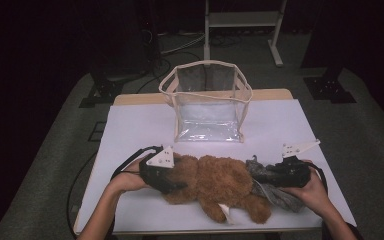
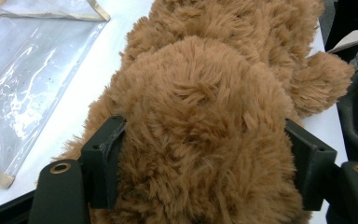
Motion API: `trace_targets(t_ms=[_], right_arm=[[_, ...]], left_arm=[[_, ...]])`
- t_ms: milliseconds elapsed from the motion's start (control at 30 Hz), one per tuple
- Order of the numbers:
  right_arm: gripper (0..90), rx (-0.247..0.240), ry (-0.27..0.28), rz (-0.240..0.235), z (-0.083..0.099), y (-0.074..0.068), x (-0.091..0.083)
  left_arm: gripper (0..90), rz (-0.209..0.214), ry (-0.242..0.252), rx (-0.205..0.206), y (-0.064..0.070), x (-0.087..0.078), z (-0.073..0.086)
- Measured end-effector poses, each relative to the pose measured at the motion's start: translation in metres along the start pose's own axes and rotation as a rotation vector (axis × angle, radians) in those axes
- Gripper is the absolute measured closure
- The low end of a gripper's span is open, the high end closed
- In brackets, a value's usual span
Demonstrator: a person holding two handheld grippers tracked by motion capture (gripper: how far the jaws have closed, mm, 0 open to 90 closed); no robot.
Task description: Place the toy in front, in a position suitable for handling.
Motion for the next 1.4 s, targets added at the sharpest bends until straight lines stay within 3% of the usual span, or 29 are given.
trace_targets(t_ms=[100, 267, 367, 467, 567, 867, 900, 933, 1033, 1067, 1233, 1400], right_arm=[[71.6, -0.032, 0.019, 0.002, -0.013, -0.005, -0.003], [71.6, -0.048, 0.015, -0.022, -0.019, -0.008, 0.002], [71.5, -0.024, -0.001, -0.035, -0.008, -0.004, 0.007], [71.3, 0.018, -0.061, -0.007, 0.015, 0.004, 0.011], [71.3, 0.040, -0.055, -0.020, 0.021, 0.005, 0.010], [71.3, -0.077, 0.030, -0.036, -0.034, -0.016, -0.003], [71.3, -0.077, 0.030, -0.036, -0.034, -0.016, -0.003], [71.3, -0.103, 0.029, -0.046, -0.047, -0.022, 0.001], [71.3, -0.132, 0.020, -0.060, -0.058, -0.026, 0.008], [71.2, -0.149, 0.006, -0.076, -0.065, -0.030, 0.018], [71.2, -0.143, -0.037, -0.095, -0.064, -0.027, 0.035], [71.5, -0.105, -0.066, -0.108, -0.042, -0.022, 0.046]], left_arm=[[27.0, 0.002, 0.001, -0.006, 0.001, 0.000, 0.001], [25.3, 0.009, 0.007, -0.016, 0.001, 0.000, 0.004], [25.0, 0.011, 0.016, -0.016, 0.001, -0.001, 0.006], [24.4, 0.012, 0.033, -0.028, 0.001, -0.001, 0.006], [23.6, 0.011, 0.034, -0.026, 0.001, -0.001, 0.006], [23.6, 0.002, 0.034, -0.015, 0.001, 0.000, 0.002], [23.6, 0.002, 0.034, -0.015, 0.001, 0.000, 0.002], [23.5, 0.001, 0.032, -0.014, 0.001, 0.000, 0.001], [23.5, -0.002, 0.029, -0.013, 0.001, 0.000, 0.000], [23.4, -0.004, 0.028, -0.007, 0.002, 0.000, 0.000], [22.7, -0.004, 0.029, -0.002, 0.003, -0.002, 0.003], [14.7, 0.007, 0.044, -0.007, 0.006, -0.002, 0.000]])
Point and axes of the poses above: each handheld gripper's, and its own axes: x roughly forward along the jaws, z roughly out of its underside, y roughly to its right, the point moved 8 cm from there along x, roughly forward along the jaws, and after that the axes turned 6 degrees about -z, right-handed, at the moved point
